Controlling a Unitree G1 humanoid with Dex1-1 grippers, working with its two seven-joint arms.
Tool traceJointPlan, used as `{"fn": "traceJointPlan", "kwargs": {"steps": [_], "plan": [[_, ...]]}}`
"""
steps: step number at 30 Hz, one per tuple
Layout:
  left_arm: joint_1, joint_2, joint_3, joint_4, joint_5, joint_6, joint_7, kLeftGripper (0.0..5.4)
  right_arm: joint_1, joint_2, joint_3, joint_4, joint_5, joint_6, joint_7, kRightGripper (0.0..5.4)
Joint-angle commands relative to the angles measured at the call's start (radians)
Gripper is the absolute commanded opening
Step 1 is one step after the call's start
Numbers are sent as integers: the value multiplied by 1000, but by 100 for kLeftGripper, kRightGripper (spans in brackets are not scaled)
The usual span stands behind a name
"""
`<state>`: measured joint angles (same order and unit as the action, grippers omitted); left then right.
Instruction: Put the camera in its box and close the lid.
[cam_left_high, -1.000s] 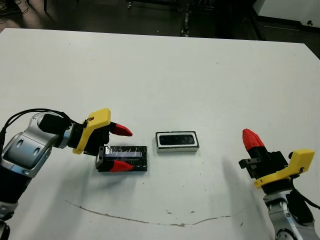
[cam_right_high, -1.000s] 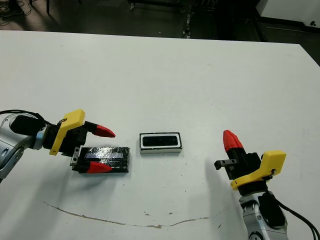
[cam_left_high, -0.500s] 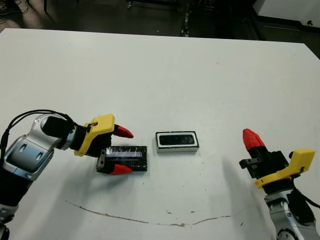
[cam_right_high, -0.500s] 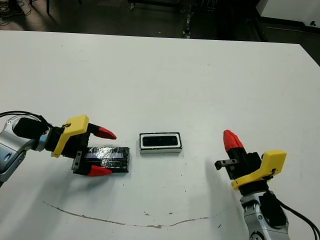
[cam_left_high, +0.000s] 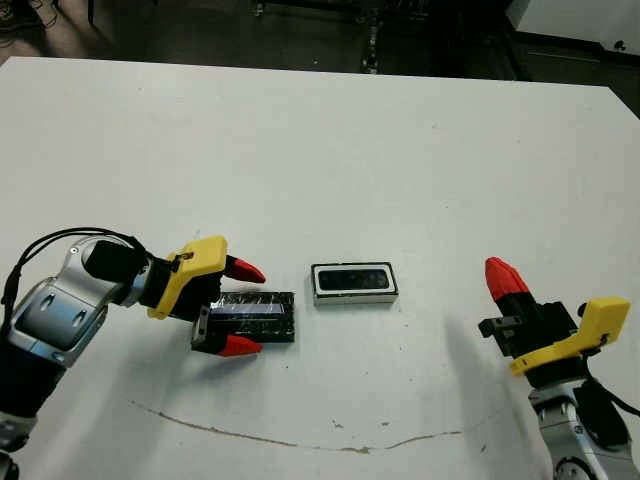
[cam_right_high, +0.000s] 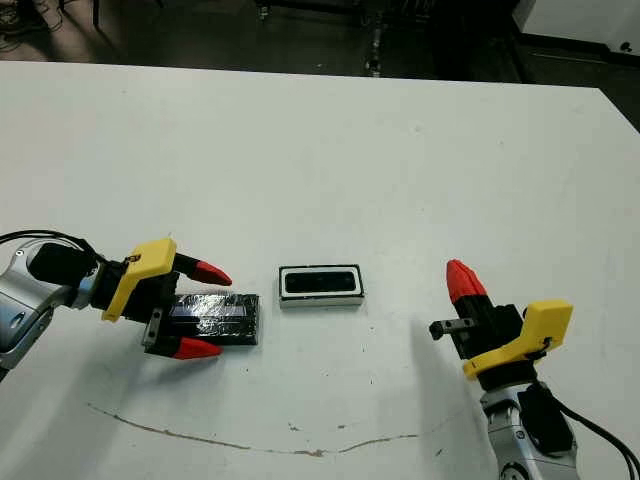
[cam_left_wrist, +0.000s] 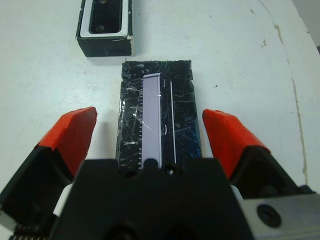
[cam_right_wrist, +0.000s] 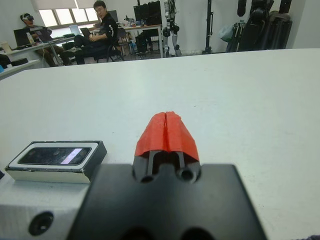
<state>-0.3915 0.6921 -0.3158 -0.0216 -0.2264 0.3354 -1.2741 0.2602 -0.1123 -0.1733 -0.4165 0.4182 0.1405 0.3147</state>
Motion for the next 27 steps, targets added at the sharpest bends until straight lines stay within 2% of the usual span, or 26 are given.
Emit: {"fn": "traceJointPlan", "kwargs": {"steps": [1, 6, 14, 19, 27], "plan": [[28, -11, 10, 1, 1, 8, 27, 540, 4, -14, -4, 5, 11, 8, 3, 1], [50, -26, 25, -1, -12, 15, 54, 516, 3, -16, -1, 8, 11, 7, 7, 0], [53, -44, 35, 29, -54, 33, 29, 397, 0, -15, 0, 10, 12, 17, -2, 0], [53, -48, 39, 37, -53, 9, 21, 322, 2, -16, -1, 1, 6, 26, -14, 0], [45, -48, 39, 51, -60, -3, 6, 316, 1, -25, -4, -8, 3, 49, -28, 0]]}}
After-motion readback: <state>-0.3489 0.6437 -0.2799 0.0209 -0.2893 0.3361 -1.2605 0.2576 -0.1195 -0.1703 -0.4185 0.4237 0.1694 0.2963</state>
